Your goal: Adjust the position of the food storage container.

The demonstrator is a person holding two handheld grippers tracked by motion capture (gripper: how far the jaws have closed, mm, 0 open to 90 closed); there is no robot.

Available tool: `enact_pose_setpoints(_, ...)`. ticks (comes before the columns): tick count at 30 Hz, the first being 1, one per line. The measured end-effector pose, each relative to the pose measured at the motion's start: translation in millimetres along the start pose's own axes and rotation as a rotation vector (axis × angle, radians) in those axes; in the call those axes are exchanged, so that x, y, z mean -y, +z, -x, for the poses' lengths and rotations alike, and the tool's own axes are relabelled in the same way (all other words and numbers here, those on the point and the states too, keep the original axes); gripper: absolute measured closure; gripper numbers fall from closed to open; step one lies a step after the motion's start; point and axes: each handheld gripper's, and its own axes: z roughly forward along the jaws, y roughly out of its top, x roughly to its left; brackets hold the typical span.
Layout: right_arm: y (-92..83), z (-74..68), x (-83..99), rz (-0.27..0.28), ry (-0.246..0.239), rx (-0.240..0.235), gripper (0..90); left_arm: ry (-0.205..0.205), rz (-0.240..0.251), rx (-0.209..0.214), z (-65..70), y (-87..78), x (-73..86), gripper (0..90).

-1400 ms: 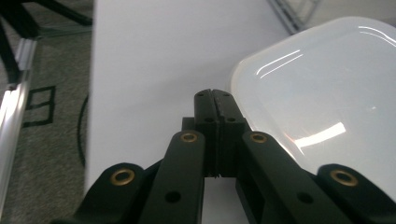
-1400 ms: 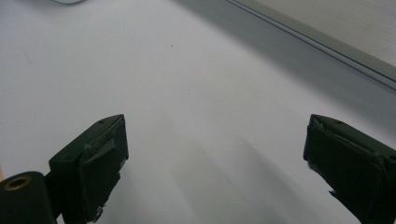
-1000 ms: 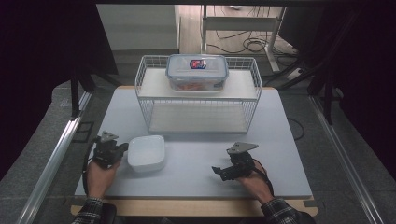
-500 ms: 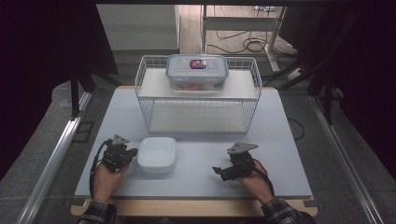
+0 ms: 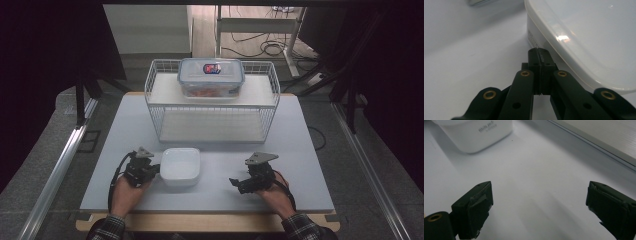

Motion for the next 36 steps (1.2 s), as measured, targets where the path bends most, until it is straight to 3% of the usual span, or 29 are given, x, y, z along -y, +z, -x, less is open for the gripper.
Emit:
enact_pose_setpoints(7, -4.3, 2.5, 1.2, 0.0, 0.002, 0.013, 7.4, 0.109, -0.009, 0.049, 34.9, 22.0, -17.9, 89.9)
enact_pose_setpoints(16, -10.5, 6.3, 4.6, 0.007, 0.021, 0.02, 7.4, 0.152, 0.011, 0.082, 58.3, 39.0, -30.1, 89.8)
enact_pose_setpoints(24, -11.1, 7.0, 4.9, 0.0, 0.024, 0.018, 7.5, 0.137, 0.034, 0.098, 54.3, 35.6, -29.0, 87.9)
enact_pose_setpoints(28, -12.1, 7.5, 4.2, 0.006, 0.025, 0.02, 7.7, 0.099, 0.08, 0.094, 47.5, 29.1, -25.4, 73.3)
enact_pose_setpoints(29, -12.6, 7.7, 3.9, 0.007, 0.026, 0.019, 7.7, 0.094, 0.088, 0.091, 45.7, 27.5, -24.5, 73.3)
enact_pose_setpoints(32, -13.5, 7.8, 3.3, 0.01, 0.034, 0.018, 7.7, 0.064, 0.116, 0.103, 40.4, 22.4, -21.6, 59.5)
enact_pose_setpoints(34, -13.9, 7.4, 2.6, 0.015, 0.037, 0.019, 7.7, 0.057, 0.129, 0.112, 37.9, 19.0, -20.2, 51.5)
enact_pose_setpoints(35, -14.5, 7.0, 1.7, 0.016, 0.034, 0.021, 7.6, 0.059, 0.138, 0.119, 36.9, 17.9, -19.4, 42.9)
enact_pose_setpoints(36, -14.5, 7.0, 1.7, 0.016, 0.034, 0.021, 7.6, 0.059, 0.144, 0.121, 36.3, 17.2, -18.5, 42.9)
